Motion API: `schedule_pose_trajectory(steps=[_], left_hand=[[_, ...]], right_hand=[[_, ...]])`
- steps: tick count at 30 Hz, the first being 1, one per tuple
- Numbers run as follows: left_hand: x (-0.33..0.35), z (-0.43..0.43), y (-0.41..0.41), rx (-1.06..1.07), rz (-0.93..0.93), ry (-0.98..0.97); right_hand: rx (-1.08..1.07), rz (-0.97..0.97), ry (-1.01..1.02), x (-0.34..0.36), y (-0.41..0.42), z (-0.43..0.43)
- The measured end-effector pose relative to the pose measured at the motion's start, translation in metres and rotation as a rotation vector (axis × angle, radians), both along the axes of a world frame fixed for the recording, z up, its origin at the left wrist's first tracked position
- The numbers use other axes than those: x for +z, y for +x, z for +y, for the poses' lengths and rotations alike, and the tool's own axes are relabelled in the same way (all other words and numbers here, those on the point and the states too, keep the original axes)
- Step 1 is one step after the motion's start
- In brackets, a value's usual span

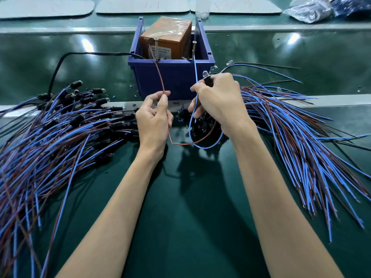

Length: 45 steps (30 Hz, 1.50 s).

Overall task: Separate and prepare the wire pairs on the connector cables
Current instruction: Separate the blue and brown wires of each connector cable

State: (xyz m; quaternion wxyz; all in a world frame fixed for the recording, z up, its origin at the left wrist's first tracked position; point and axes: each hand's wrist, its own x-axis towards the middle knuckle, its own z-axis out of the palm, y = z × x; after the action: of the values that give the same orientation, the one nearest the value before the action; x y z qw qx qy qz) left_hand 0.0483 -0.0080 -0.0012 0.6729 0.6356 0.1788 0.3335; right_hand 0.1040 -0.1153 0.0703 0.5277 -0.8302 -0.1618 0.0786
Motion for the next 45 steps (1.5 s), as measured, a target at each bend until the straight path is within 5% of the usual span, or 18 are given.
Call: schedule_pose_trajectory(steps=[45], left_hand=[[0.0022,-0.0028,-0.003,-0.099,0.037,0.014]], right_hand=[[0.098,-0.087,0.002,0.0037,-0.0022,0.0026]])
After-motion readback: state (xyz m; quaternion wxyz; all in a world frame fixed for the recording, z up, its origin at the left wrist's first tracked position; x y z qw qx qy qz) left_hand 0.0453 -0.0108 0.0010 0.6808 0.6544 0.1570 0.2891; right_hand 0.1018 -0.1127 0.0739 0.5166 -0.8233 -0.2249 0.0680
